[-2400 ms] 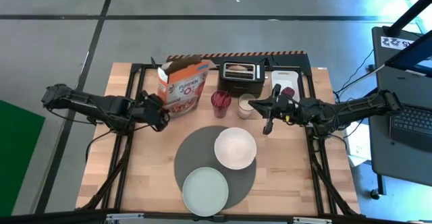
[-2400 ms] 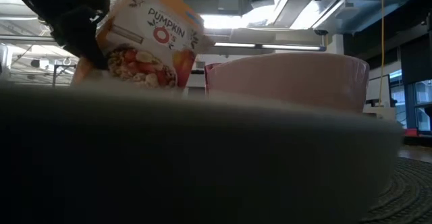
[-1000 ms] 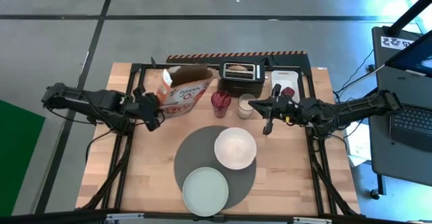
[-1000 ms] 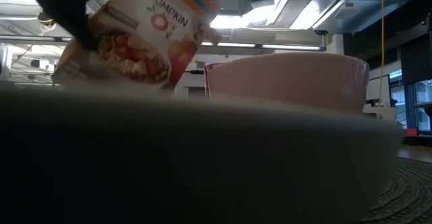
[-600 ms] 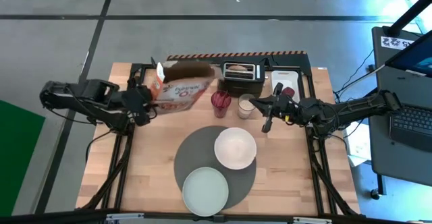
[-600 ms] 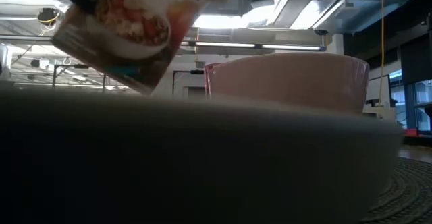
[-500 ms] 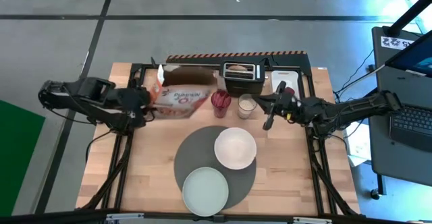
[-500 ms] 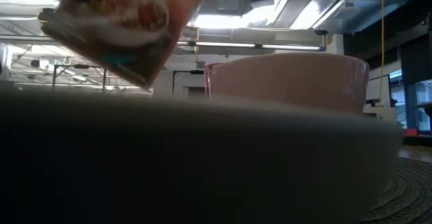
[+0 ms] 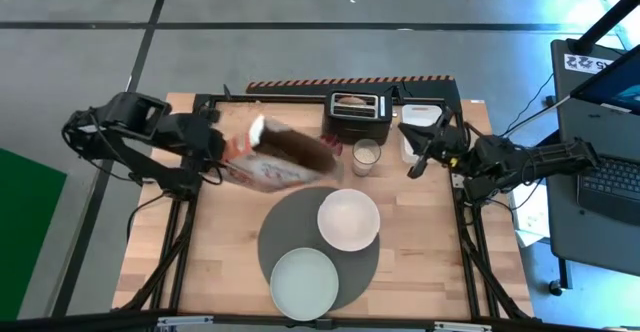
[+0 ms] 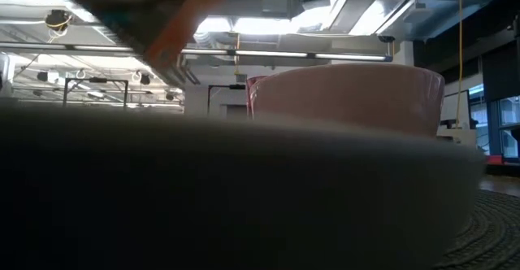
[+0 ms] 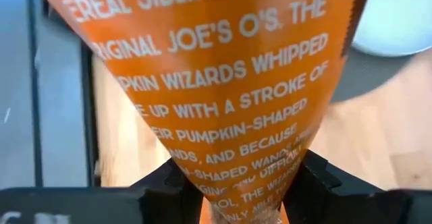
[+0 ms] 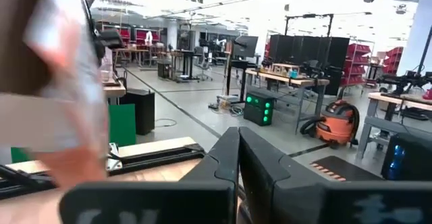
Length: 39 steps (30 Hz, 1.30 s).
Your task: Arrange a breakfast setting
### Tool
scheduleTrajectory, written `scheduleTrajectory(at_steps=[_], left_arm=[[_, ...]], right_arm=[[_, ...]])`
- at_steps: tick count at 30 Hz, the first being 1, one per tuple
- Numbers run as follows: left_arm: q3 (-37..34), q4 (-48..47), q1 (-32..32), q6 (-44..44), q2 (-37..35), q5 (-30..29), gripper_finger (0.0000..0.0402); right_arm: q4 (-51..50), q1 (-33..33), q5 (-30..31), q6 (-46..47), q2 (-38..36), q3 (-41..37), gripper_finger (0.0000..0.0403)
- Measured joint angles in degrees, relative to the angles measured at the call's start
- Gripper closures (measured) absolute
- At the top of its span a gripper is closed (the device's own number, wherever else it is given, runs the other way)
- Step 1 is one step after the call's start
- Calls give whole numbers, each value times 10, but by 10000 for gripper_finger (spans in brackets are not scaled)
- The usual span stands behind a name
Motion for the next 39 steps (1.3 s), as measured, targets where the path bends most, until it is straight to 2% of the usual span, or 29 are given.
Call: scheduleTrajectory(at_steps=[5,7,17,22,26,34,39], left_arm=[[65,0,-15,67,69,11,262],[81,-2,-25,88,92,-18,262],[83,2,-71,168,140,-150,264],[82,1,-75,162,155,-150,264],[69,2,-75,152,159,-158,266],[-6,1,-69,134,159,-228,267],[-64,2,-71,113,159,-230,267]], right_arm=[[-23,0,1,12,-1,0,388],[-28,0,-2,17,-1,0,388],[-67,0,-7,30,-1,0,388],[-76,0,-7,30,-1,0,388],[-81,0,-7,30,0,0,388],[-82,0,-8,30,0,0,388],[-82,0,-23,30,0,0,388]])
